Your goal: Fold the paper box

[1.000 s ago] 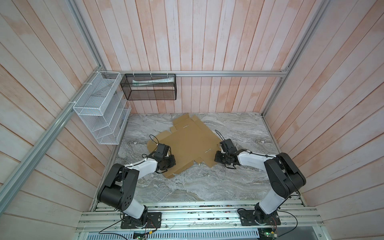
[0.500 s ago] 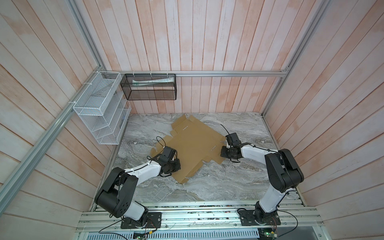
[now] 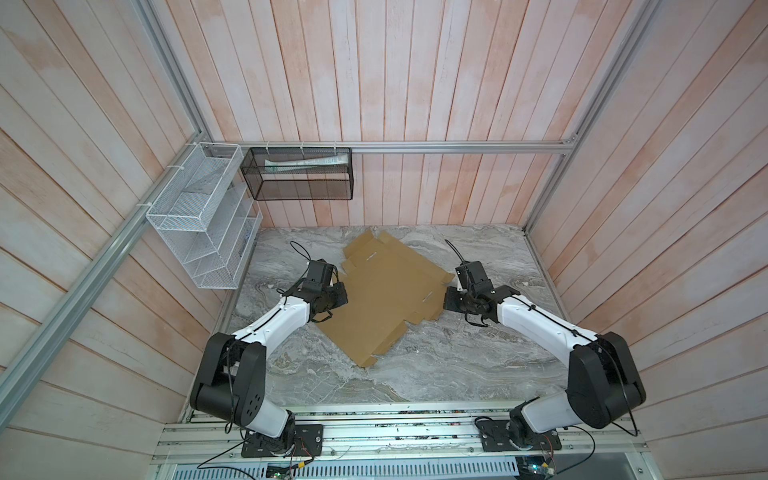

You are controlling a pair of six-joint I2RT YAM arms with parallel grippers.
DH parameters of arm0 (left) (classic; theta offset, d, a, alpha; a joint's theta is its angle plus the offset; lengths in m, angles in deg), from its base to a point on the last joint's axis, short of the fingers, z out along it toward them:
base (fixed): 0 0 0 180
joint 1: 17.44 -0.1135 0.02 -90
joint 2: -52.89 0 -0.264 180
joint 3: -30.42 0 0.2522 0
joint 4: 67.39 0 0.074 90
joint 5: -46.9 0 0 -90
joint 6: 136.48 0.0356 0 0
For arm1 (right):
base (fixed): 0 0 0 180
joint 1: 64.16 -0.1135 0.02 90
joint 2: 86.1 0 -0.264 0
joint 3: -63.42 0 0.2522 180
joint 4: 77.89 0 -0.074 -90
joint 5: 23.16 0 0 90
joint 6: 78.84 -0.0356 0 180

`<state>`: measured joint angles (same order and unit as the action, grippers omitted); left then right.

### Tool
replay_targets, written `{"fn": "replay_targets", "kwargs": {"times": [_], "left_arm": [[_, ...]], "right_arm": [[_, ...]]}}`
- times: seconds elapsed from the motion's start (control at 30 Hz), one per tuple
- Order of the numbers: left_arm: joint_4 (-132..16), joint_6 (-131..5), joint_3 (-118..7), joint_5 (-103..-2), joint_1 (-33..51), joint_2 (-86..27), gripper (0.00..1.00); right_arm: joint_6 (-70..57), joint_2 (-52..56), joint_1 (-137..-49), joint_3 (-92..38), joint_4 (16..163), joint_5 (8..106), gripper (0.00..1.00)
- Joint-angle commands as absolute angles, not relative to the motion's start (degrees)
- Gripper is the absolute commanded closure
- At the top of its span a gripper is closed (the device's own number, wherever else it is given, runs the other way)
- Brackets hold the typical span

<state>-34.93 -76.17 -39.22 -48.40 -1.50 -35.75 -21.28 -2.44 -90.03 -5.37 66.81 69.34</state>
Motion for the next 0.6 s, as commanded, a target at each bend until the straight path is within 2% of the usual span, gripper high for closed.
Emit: {"fn": "replay_targets", "kwargs": {"times": [0.0, 0.17, 0.57], "left_arm": [[-34.4, -73.7, -41.2, -47.5, -3.2, -38.4, 1.0], [-35.8, -73.5, -41.8, -47.8, -5.7, -41.2, 1.0], [-38.9, -73.6, -37.6, -48.6, -8.2, -44.0, 1.0]], "right_arm": [[-24.8, -4.2, -91.4, -3.5, 64.4, 70.4, 1.0], [-26.3, -3.9, -91.7, -4.0, 66.7, 68.9, 1.0], [-25.4, 6.2, -91.7, -9.7, 70.1, 67.1, 1.0]]}}
